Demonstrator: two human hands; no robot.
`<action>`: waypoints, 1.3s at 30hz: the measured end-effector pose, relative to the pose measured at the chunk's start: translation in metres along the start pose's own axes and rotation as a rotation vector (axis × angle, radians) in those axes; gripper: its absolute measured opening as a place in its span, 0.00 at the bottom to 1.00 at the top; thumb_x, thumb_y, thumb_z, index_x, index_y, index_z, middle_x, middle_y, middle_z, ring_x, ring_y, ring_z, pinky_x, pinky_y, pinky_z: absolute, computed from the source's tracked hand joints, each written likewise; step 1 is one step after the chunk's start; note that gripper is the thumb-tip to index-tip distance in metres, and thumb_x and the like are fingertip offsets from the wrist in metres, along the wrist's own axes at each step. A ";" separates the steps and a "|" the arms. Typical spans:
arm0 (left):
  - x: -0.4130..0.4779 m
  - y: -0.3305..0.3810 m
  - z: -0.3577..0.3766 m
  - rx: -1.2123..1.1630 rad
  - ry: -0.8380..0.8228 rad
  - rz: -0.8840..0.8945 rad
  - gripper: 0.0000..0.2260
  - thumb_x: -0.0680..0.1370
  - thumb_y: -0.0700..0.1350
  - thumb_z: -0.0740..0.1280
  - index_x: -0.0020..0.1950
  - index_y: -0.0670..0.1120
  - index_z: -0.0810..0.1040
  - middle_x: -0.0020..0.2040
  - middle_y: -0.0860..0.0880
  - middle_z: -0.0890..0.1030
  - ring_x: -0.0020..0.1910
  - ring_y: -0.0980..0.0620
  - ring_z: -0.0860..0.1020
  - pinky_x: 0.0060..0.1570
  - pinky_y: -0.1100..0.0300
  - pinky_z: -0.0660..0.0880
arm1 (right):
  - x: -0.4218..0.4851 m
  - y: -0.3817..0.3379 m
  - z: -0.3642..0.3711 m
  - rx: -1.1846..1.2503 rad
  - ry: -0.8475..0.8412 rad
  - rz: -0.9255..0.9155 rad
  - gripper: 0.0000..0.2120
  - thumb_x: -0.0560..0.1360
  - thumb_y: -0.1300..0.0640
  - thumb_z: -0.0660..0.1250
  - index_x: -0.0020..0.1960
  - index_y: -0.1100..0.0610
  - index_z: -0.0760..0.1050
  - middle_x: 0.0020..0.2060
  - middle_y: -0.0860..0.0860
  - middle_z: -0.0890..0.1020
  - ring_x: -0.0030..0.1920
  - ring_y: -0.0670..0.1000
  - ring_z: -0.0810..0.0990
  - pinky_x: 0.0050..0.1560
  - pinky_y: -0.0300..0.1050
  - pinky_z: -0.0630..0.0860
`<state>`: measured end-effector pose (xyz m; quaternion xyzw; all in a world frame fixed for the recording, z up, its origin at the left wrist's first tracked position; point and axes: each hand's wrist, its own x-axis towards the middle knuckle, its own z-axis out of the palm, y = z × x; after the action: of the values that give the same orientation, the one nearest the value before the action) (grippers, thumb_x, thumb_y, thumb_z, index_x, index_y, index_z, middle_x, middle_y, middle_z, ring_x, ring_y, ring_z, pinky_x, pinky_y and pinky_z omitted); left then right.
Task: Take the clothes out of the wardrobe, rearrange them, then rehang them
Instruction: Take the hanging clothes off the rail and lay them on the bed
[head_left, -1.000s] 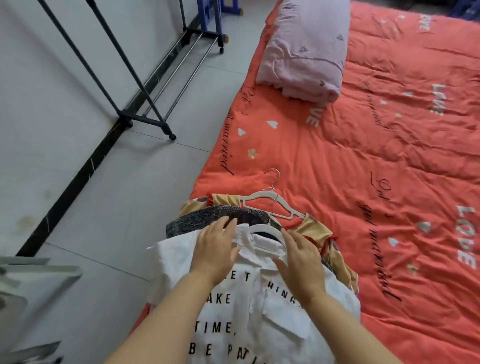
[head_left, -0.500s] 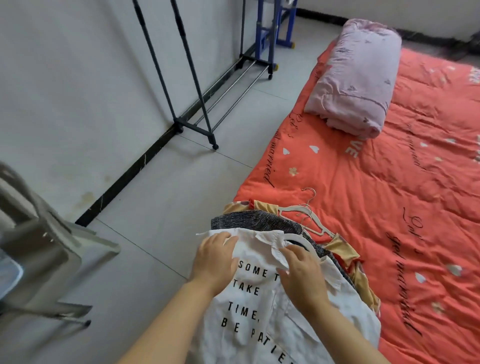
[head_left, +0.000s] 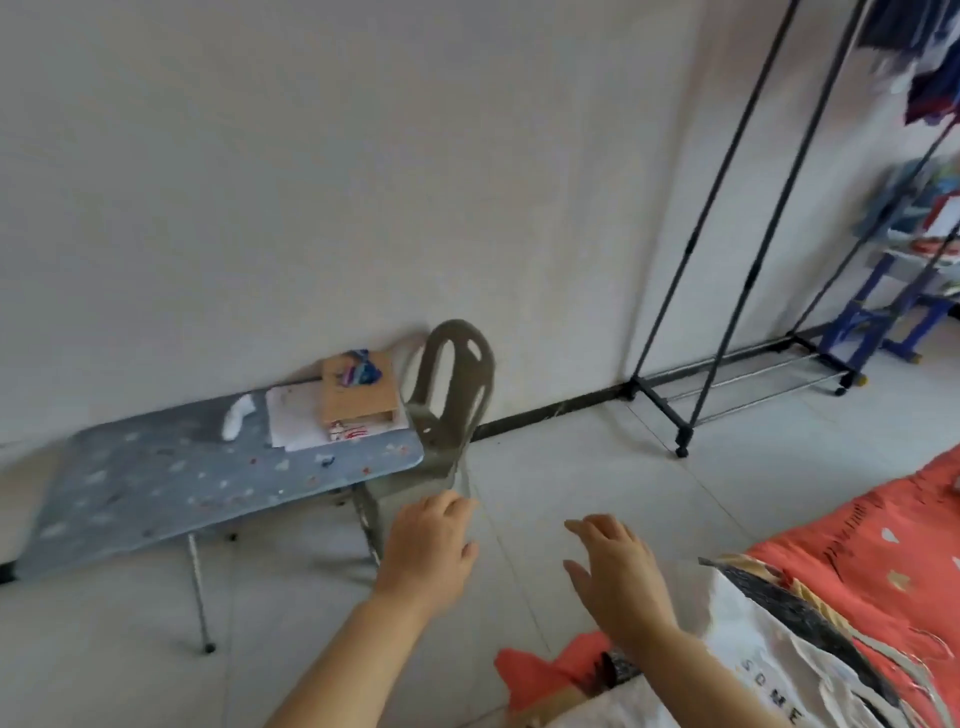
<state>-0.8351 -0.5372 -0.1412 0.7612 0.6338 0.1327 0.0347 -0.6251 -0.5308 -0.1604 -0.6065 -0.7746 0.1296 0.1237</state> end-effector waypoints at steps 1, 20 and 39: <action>-0.025 -0.033 -0.017 0.011 0.045 -0.049 0.23 0.56 0.48 0.81 0.49 0.48 0.82 0.43 0.52 0.81 0.38 0.51 0.81 0.37 0.57 0.78 | 0.003 -0.037 0.005 -0.004 -0.008 -0.061 0.22 0.78 0.49 0.60 0.71 0.48 0.63 0.67 0.45 0.67 0.67 0.47 0.66 0.66 0.40 0.62; -0.496 -0.372 -0.222 0.339 0.443 -1.191 0.22 0.79 0.53 0.59 0.72 0.50 0.64 0.66 0.52 0.71 0.64 0.52 0.70 0.63 0.58 0.64 | -0.046 -0.639 0.165 -0.071 -0.323 -1.113 0.23 0.78 0.48 0.60 0.72 0.46 0.61 0.68 0.44 0.65 0.68 0.47 0.64 0.68 0.41 0.60; -0.670 -0.579 -0.368 0.610 0.547 -1.762 0.16 0.70 0.54 0.64 0.52 0.47 0.80 0.45 0.50 0.81 0.41 0.48 0.80 0.41 0.53 0.76 | -0.091 -1.077 0.234 0.115 -0.289 -1.808 0.21 0.79 0.50 0.60 0.71 0.49 0.64 0.67 0.46 0.69 0.65 0.48 0.69 0.66 0.39 0.63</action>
<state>-1.5869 -1.1194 -0.0211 -0.0670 0.9699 0.0617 -0.2257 -1.6629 -0.8793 -0.0051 0.2596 -0.9546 0.0966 0.1099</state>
